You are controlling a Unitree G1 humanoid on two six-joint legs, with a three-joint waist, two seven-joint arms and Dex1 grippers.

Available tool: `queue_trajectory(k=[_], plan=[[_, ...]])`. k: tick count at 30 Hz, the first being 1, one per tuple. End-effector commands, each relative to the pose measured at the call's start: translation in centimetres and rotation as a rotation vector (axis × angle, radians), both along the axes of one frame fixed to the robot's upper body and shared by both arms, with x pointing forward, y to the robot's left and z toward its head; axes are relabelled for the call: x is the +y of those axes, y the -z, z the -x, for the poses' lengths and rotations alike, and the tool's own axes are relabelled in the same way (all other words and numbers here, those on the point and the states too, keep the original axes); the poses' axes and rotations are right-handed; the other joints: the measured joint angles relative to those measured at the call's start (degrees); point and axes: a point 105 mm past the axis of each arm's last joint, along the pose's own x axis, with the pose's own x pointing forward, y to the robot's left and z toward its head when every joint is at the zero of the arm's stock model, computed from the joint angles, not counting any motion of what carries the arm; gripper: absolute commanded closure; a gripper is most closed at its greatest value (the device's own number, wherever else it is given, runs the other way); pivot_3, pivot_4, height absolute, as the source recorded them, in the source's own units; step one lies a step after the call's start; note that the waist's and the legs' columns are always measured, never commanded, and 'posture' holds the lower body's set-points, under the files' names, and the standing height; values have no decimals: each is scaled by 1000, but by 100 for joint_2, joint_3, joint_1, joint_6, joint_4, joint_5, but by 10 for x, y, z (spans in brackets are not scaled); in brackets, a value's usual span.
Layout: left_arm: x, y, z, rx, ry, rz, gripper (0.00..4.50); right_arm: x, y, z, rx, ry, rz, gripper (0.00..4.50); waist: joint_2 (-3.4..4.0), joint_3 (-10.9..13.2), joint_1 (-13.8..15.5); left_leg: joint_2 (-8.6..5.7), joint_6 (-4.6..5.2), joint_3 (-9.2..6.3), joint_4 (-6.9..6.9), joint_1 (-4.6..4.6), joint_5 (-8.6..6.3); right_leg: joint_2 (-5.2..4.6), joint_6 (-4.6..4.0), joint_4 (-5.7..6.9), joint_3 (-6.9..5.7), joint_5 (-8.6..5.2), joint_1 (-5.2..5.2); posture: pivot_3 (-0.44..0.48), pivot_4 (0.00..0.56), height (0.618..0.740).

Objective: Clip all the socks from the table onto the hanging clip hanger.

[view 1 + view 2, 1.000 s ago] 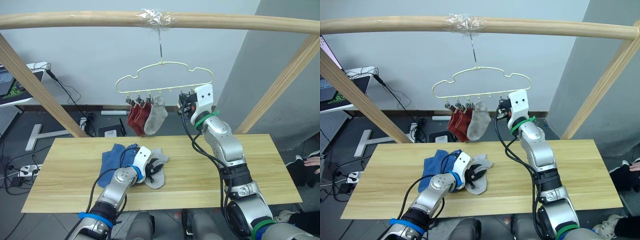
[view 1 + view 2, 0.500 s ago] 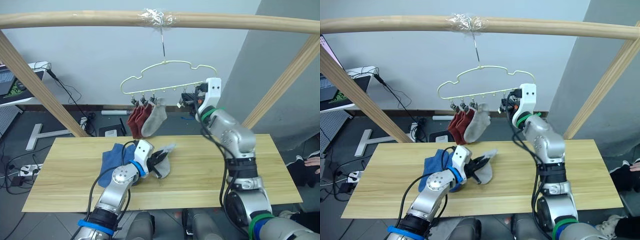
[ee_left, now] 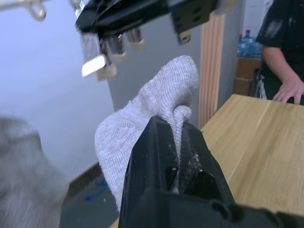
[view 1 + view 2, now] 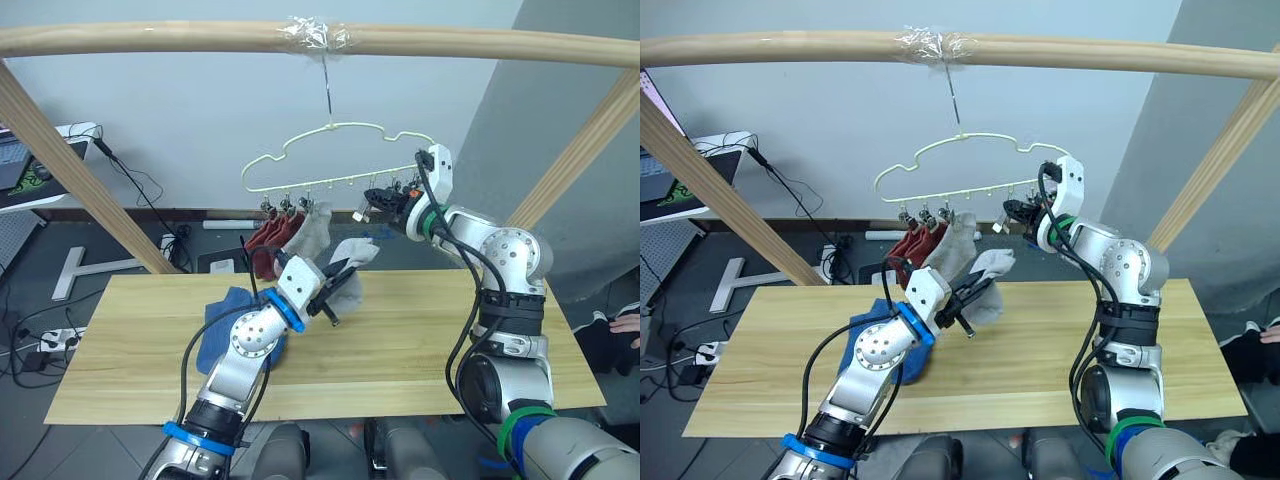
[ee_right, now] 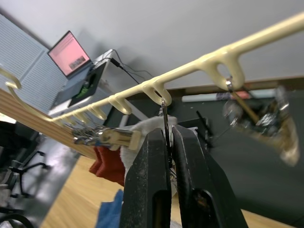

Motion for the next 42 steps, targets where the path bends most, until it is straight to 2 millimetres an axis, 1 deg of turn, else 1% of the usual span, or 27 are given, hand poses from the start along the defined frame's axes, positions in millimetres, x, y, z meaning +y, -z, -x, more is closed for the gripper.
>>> queue_trajectory(k=[1, 7, 11, 18, 22, 35, 42], plan=[[-2, -14, 2, -76, 3, 31, 4449, -11, 6, -2, 47, 31, -5, 4500, 0, 0, 0, 0, 0, -1, 0, 0, 0, 0, 0, 0, -1, 0, 0, -7, 187, 740], [-2, -19, 2, -113, 3, 30, 4449, -15, 9, -1, 90, 11, -40, 4500, 0, 0, 6, -2, 1, 1, 4, -1, 0, 0, 1, 1, 0, 0, 1, -7, 183, 740], [-3, -22, 0, -124, -2, 40, 4449, -11, 4, 4, 100, -40, -70, 4500, 0, 0, 6, -2, 1, 0, 4, -2, 0, 1, 1, 0, -1, 0, 1, -8, 180, 740], [-1, -25, -4, -139, -20, 50, 4449, -9, 4, 7, 105, -58, -62, 4500, 0, 0, 4, -2, 1, 1, 2, -2, 0, 1, 1, 0, 0, 0, 1, -9, 176, 740], [1, -30, -5, -164, -34, 58, 4449, -8, 5, 11, 112, -74, -71, 4500, 0, 0, 4, -1, 1, 0, 3, -3, 0, 1, 1, 0, -1, 0, 1, -9, 176, 740], [-2, -34, 4, -201, 3, 42, 4449, -21, 1, 4, 117, -28, -79, 4500, 0, -1, 4, -2, 1, 0, 3, -4, 0, 2, 1, 0, -1, 0, 1, -12, 176, 740], [-1, -38, 3, -241, 0, 35, 4449, -19, 3, 8, 139, -67, -88, 4500, 0, -1, 5, -2, 1, 0, 3, -5, 0, 2, 1, -1, -1, 0, 0, -12, 176, 740]])
